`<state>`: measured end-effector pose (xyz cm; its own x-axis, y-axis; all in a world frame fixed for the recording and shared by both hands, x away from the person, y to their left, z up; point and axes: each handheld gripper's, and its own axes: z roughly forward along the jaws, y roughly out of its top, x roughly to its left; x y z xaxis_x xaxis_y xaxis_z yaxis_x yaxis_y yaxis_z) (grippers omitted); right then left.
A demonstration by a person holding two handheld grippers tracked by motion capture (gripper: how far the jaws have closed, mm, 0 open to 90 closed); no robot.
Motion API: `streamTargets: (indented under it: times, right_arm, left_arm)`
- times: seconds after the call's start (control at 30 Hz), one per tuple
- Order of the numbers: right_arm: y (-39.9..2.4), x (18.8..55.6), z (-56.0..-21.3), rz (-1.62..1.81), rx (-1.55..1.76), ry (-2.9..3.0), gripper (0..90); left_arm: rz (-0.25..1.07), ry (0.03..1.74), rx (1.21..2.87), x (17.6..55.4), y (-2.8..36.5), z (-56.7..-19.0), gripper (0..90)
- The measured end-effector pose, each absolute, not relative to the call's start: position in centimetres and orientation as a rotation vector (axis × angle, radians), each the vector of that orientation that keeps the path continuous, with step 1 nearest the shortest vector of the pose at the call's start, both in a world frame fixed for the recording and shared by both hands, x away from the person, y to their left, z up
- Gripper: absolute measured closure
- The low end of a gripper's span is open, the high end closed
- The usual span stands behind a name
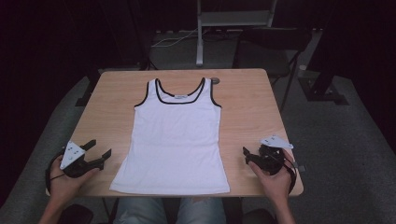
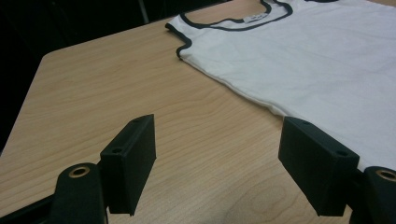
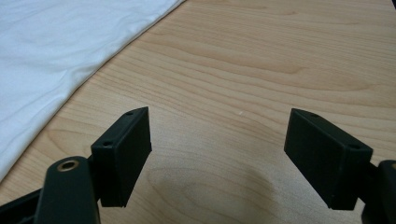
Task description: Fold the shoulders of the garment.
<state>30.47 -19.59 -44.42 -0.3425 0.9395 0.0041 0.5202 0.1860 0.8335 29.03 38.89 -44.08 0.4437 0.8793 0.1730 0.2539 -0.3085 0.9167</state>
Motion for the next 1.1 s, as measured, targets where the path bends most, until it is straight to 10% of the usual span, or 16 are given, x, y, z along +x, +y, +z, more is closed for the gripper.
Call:
streamTargets:
  times: [1.1]
  right_arm:
    - [-18.4,31.6,-43.0,1.058,1.304,1.958,21.3]
  left_arm:
    - [0.894,0.961,1.811,29.0,38.7,-44.1,27.6]
